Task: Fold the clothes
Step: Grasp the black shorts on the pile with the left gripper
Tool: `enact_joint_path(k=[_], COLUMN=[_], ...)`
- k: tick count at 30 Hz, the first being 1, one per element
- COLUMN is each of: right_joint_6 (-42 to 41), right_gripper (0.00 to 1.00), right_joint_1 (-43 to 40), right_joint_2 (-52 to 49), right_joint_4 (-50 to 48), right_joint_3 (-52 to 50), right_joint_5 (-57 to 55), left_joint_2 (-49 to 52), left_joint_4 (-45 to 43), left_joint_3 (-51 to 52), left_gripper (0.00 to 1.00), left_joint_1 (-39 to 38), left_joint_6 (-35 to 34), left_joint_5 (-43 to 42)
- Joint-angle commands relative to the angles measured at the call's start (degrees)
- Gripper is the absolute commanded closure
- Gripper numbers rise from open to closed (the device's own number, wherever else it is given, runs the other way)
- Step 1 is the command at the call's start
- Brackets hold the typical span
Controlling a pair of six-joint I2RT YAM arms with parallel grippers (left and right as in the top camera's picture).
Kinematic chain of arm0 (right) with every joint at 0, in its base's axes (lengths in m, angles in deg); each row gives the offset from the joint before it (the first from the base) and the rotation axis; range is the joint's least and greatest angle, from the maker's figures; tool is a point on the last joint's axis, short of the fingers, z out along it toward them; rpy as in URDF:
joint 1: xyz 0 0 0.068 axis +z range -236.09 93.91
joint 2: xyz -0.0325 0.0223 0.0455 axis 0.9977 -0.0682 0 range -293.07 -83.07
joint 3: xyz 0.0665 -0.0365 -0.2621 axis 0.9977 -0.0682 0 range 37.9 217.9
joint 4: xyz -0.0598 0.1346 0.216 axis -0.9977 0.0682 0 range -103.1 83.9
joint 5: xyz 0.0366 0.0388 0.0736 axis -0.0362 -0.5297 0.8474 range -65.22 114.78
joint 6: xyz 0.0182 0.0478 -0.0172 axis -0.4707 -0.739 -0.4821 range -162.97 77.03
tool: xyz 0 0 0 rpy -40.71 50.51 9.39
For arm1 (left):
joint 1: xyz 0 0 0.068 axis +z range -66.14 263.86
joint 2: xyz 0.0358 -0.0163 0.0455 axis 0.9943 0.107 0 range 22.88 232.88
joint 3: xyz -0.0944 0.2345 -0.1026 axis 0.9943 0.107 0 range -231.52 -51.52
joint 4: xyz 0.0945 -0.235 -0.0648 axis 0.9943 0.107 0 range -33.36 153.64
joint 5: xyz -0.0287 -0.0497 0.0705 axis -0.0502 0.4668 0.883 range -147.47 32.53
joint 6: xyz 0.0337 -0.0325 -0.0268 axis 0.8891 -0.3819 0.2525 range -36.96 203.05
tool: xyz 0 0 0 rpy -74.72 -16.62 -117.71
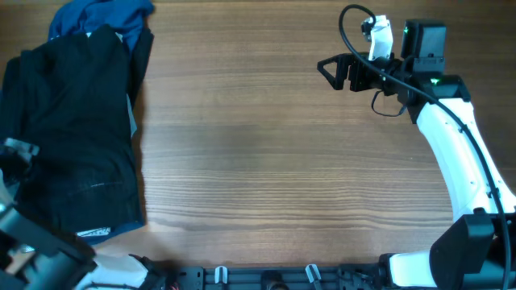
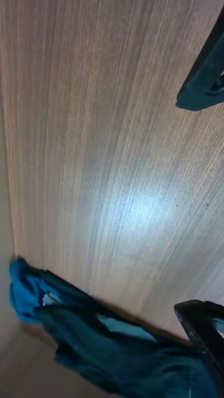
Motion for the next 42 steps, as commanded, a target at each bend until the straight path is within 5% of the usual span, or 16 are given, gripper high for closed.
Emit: enact_joint_path(k=[1, 2, 3, 5, 10, 13, 17, 23, 30, 37, 38, 40, 42], right_joint_6=[-0.6, -0.6, -0.6, -0.6, -0.6, -1.7, -3.1, -3.1, -2.4, -2.1, -2.1, -2.1, -2.1], right_gripper=[0.02, 0.02, 0.02, 0.02, 0.02, 0.10, 0.14, 0.15, 0.15, 0.14, 0.14, 0.11, 0.10], right_joint_1=[0.2, 0.2, 0.2, 0.2, 0.2, -0.6, -6.1, -17.1, -22.3, -25.6, -25.6, -25.6, -25.6], right_joint_2=[-0.6, -0.6, -0.6, -0.6, -0.6, 0.2, 4.6, 9.4, 9.4, 9.4, 9.4, 9.4, 9.4], right_joint_4=[0.0, -0.2, -0.2, -0.4, -1.3, -3.5, 0.3, 10.5, 14.9, 15.6, 15.6, 15.7, 16.1], right_joint_3=[1.3, 1.3, 1.3, 1.3, 1.3, 2.7, 11.5, 19.8, 19.8, 19.8, 19.8, 19.8, 19.8], right_joint_5=[-1.7, -1.7, -1.7, -1.7, -1.6, -1.6, -1.4, -0.5, -0.1, 0.0, 0.0, 0.0, -0.1], left_joint_2=[5.1, 5.5, 5.5, 5.3, 1.9, -4.4, -9.9, -0.5, 18.6, 20.5, 20.5, 20.5, 18.4], left_joint_4=[-0.4, -0.5, -0.5, -0.4, 3.1, 4.0, -10.1, -34.3, -49.9, -64.5, -65.6, -64.8, -62.4], left_joint_3=[-0.7, -0.7, -0.7, -0.7, -5.8, -12.1, -13.8, -13.8, -13.8, -13.8, -13.8, -13.8, -13.8], left_gripper=[0.18, 0.57, 0.78, 0.96, 0.96, 0.96, 0.96, 0.96, 0.96, 0.96, 0.89, 0.01, 0.00], left_joint_1=[0.2, 0.2, 0.1, 0.2, -1.7, -11.6, -34.6, -69.5, -83.7, -92.1, -92.6, -92.6, -91.3], left_joint_6=[4.8, 4.8, 4.7, 0.6, 0.3, 1.9, -0.3, -3.9, -4.3, -8.6, -9.7, -9.7, -9.7], left_joint_5=[-3.9, -5.0, -5.9, -6.9, -28.5, -37.0, -36.1, -15.6, -15.6, -8.3, -8.3, -8.4, -9.4])
